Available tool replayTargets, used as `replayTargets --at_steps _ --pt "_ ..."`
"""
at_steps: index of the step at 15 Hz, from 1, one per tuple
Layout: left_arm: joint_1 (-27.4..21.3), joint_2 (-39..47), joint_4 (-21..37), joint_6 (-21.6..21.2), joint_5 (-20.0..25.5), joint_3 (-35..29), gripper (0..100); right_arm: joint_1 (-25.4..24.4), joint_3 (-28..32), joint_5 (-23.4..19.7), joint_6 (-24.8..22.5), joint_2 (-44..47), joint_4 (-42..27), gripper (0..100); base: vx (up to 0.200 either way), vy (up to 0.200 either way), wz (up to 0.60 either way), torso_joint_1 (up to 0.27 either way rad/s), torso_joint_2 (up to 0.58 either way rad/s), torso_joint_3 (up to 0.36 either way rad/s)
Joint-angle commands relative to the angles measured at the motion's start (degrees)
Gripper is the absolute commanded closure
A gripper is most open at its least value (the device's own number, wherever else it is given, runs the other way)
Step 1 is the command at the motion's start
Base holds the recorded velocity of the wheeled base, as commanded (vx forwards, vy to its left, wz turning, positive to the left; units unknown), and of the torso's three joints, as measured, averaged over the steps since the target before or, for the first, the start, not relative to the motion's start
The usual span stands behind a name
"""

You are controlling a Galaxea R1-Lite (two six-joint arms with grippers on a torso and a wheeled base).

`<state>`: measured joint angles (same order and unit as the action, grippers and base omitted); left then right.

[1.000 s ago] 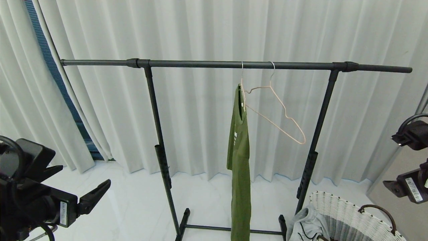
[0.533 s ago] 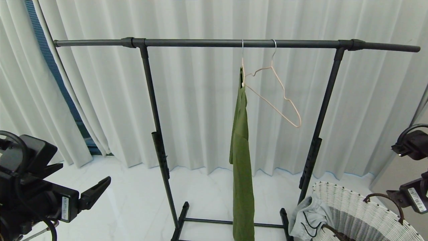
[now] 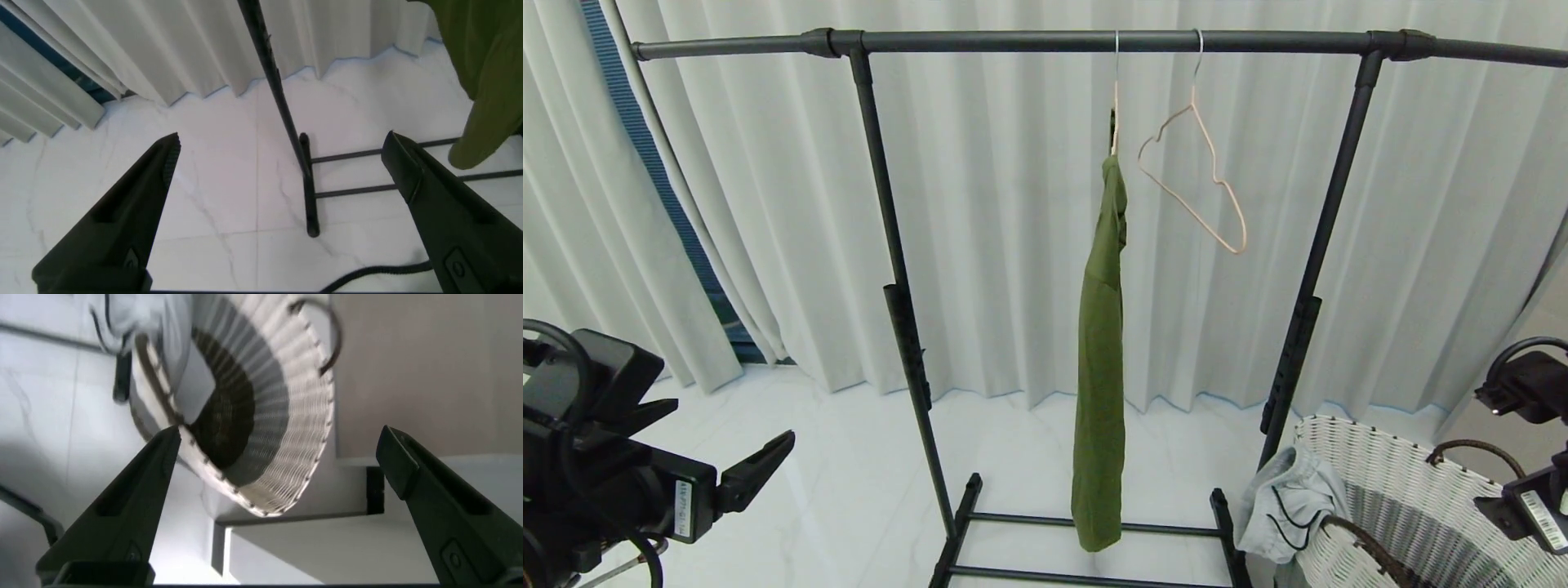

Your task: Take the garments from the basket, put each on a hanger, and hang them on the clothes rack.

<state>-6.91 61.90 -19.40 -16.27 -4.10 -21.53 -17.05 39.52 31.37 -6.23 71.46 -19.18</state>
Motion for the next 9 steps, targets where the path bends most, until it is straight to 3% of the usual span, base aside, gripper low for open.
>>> replayTargets --at_steps 1,3,9 --pt "-0.03 0.15 -0.03 0.10 -0.03 -0.09 0 1.06 -1.11 -0.08 -0.01 0.26 0.02 0 0.000 0.000 0.00 0.000 0.00 0.000" --pt "-0.21 0.23 -0.03 0.01 0.05 -0.09 0 2.11 -1.38 -0.25 0.08 0.52 0.19 0 0.000 0.000 0.00 0.000 0.00 0.000" --pt "-2.14 3.14 -0.03 0.28 0.05 -0.53 0 2.99 -9.99 -2.71 0.08 2.89 9.68 0 0.200 0.000 0.00 -0.019 0.07 0.066"
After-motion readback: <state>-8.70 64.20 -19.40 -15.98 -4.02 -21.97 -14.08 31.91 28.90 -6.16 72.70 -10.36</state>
